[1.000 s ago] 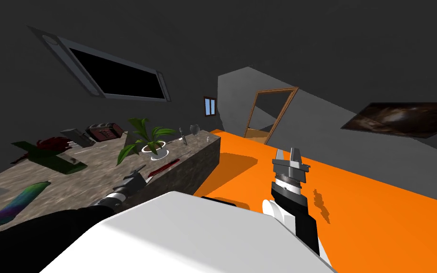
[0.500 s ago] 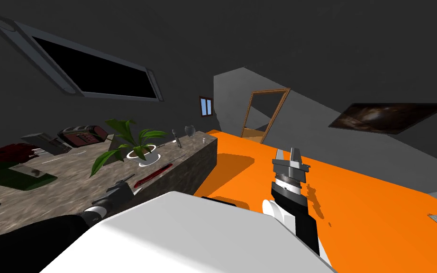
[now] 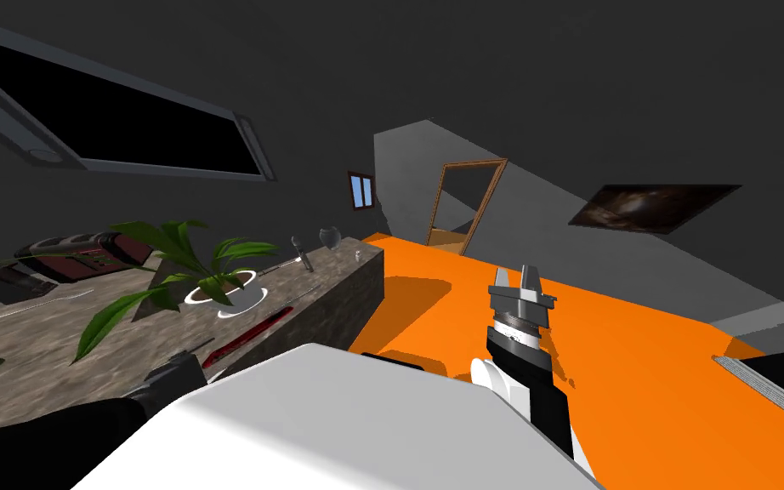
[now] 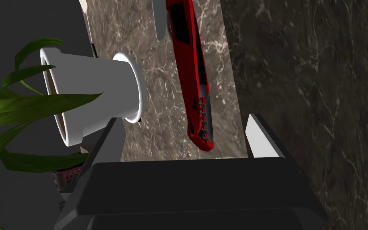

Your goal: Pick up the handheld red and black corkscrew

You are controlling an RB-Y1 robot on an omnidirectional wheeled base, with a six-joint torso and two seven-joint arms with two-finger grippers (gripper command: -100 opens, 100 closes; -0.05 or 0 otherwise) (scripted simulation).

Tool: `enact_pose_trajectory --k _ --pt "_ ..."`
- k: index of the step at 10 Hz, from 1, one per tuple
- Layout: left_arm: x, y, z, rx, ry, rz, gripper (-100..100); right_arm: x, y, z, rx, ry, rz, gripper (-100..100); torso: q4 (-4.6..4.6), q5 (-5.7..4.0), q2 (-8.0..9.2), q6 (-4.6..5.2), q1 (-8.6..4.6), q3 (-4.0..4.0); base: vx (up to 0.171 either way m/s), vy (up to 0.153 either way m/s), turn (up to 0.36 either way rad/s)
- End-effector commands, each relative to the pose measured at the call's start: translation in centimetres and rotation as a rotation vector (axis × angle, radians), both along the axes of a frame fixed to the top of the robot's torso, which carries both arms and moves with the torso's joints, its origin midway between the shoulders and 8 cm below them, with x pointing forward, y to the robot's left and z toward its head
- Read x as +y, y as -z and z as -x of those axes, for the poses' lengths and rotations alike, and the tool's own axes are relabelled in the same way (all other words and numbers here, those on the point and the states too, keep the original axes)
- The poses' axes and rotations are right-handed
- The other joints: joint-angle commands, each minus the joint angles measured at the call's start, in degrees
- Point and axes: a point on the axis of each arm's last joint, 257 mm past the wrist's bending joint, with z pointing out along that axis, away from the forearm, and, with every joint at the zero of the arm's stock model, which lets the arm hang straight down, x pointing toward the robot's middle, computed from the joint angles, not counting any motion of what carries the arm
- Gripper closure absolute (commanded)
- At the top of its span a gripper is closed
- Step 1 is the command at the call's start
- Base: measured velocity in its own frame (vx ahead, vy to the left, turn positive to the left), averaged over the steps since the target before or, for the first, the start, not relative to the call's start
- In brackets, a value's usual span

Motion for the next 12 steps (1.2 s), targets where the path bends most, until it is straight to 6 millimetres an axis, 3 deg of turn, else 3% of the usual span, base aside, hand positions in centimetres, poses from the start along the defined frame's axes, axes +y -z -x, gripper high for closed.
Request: enact_pose_trajectory --k 1,4,5,6,8,9,10,11,12 --pt "0.2 1.5 3.2 0.072 -0.069 0.068 -100 0.0 0.0 0.0 0.000 0.000 0.000 0 0.00 0.00 0.00 0.00 0.00 0.00 0.151 0.018 -0.284" --pt "0.1 2.4 6.7 0.144 -0.124 0.110 -100 0.0 0.0 0.0 0.000 0.000 0.000 0 -0.01 0.03 -0.07 -0.01 0.05 -0.04 0.101 0.033 -0.094" --pt "-0.3 3.1 8.9 0.189 -0.168 0.153 -100 0.0 0.0 0.0 0.000 0.000 0.000 0 -0.01 0.02 0.00 -0.02 0.04 -0.01 0.098 0.037 -0.178" --pt "-0.3 3.1 9.2 0.196 -0.171 0.152 -100 0.0 0.0 0.0 0.000 0.000 0.000 0 -0.01 0.03 -0.03 0.00 0.09 -0.02 0.081 0.039 -0.104" --pt "-1.6 4.3 13.6 0.284 -0.258 0.234 -100 0.0 0.0 0.0 0.000 0.000 0.000 0 0.00 0.03 -0.03 0.00 0.11 -0.02 0.126 0.059 -0.201" --pt "-1.6 4.2 14.2 0.297 -0.264 0.234 -100 0.0 0.0 0.0 0.000 0.000 0.000 0 -0.03 0.06 -0.17 0.00 0.19 -0.10 0.113 0.071 -0.104" --pt "-2.5 4.7 16.6 0.344 -0.308 0.274 -100 0.0 0.0 0.0 0.000 0.000 0.000 0 -0.03 0.05 -0.11 -0.03 0.18 -0.07 0.107 0.082 -0.145" --pt "-2.5 4.7 16.6 0.344 -0.308 0.274 -100 0.0 0.0 0.0 0.000 0.000 0.000 0 -0.02 0.06 -0.09 -0.02 0.20 -0.05 0.067 0.069 -0.093" --pt "-3.5 5.1 18.9 0.390 -0.351 0.312 -100 0.0 0.0 0.0 0.000 0.000 0.000 0 0.00 0.06 0.03 -0.02 0.17 0.01 0.086 0.081 -0.171"
